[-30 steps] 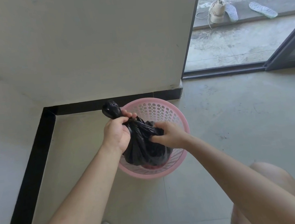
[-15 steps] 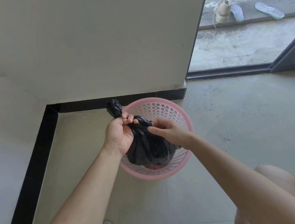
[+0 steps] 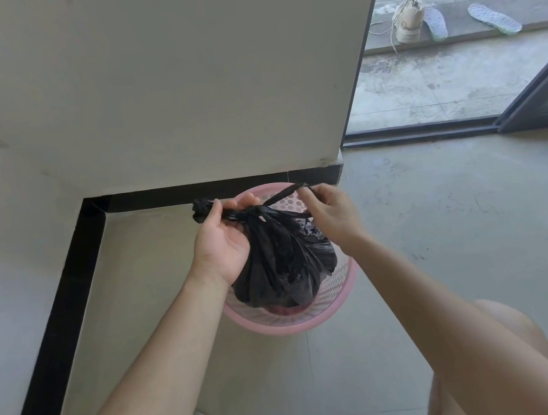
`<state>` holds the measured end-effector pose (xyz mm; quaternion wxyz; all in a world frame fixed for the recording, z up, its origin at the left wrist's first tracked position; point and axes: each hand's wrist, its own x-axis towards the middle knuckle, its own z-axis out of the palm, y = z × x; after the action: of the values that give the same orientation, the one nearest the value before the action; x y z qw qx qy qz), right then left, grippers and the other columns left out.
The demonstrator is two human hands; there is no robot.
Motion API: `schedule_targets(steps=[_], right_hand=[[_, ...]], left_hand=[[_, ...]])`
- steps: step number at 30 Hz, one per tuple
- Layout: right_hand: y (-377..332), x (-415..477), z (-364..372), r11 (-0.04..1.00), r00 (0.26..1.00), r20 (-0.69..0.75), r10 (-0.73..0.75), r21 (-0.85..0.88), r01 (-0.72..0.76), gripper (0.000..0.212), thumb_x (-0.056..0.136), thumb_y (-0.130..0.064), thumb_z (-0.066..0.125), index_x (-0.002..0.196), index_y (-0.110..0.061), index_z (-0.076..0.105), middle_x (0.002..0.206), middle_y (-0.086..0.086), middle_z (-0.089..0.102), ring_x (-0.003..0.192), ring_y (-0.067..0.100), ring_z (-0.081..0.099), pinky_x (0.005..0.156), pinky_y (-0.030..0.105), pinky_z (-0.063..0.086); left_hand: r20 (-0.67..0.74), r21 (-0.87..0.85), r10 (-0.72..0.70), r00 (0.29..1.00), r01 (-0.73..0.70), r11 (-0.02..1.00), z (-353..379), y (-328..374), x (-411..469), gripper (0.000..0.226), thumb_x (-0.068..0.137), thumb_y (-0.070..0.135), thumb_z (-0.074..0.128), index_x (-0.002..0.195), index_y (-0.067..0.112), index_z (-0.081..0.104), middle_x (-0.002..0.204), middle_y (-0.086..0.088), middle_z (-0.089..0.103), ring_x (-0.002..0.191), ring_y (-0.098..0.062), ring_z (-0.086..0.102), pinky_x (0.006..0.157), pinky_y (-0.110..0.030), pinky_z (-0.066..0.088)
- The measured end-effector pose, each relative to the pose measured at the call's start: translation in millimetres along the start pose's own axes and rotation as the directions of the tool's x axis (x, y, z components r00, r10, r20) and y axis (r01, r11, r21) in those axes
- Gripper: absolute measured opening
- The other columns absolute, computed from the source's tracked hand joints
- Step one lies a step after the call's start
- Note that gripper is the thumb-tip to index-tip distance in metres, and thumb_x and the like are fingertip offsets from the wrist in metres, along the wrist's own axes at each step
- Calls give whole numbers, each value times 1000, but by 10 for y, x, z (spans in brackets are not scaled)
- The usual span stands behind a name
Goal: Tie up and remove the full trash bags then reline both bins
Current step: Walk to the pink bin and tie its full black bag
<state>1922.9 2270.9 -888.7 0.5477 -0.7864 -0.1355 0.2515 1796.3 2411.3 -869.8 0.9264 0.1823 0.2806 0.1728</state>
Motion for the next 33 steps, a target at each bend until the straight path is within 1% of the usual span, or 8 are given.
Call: schedule_targets(steps=[2,5,8,10,13,15,23,33], right_hand=[[2,-36,-6,953,990,37,139,265,-144,21,94,-29,57,78,-19,66,75,-1,62,76,17,59,71,34,47],[-112,-86,27,510,960,166,224,820,-261,14,93,-12,53,80,-10,59,82,5,63,89,20,60,89,33,49],[-173,-114,124,83,955,220,201,967,-241,17,95,-14,56,99,1,62,96,12,70,107,25,66,107,41,46],[-132,-100,201,-40,947,202,250,979,-199,16,96,-13,57,82,-5,56,65,4,59,74,18,67,92,37,54],[65,-39,144,81,894,162,417,974,-214,32,96,-9,52,70,-18,36,49,-7,20,39,9,23,43,21,31],[217,4,-2,268,855,91,510,928,-259,33,97,-8,49,69,-19,35,47,-7,17,39,10,14,38,22,15],[373,131,-435,663,759,-289,584,709,-240,10,94,-2,48,89,-11,51,55,0,29,37,11,23,36,19,19],[121,-19,-491,948,985,-92,149,295,-116,10,95,-22,60,88,-15,56,70,3,55,68,17,54,69,33,47]], left_hand=[[-85,-88,43,995,-50,995,9,-11,40,36,105,33,39,85,10,56,98,-14,67,101,-29,65,88,-41,56],[-158,-146,47,986,-70,987,29,-66,91,40,106,33,36,86,7,60,99,-14,70,100,-28,68,87,-39,57],[-192,-203,28,981,-68,977,48,-129,129,46,107,33,30,82,7,58,100,-17,71,102,-31,69,100,-41,50],[-226,-253,38,973,-97,963,12,-117,151,49,107,34,27,74,10,52,86,-12,70,94,-29,71,100,-41,50],[-360,-258,40,932,-140,956,-163,-14,145,49,107,35,29,63,16,40,52,3,38,45,-13,46,59,-29,55],[-486,-52,75,871,-115,992,-329,60,122,46,106,32,29,62,20,30,50,6,21,40,-11,19,37,-21,25],[-626,373,338,703,-112,921,-430,169,77,43,102,32,37,62,22,26,52,6,22,43,-12,15,41,-24,13],[-135,672,401,906,-213,709,22,-17,8,55,105,38,37,56,17,51,55,-4,52,60,-23,54,63,-30,48]])
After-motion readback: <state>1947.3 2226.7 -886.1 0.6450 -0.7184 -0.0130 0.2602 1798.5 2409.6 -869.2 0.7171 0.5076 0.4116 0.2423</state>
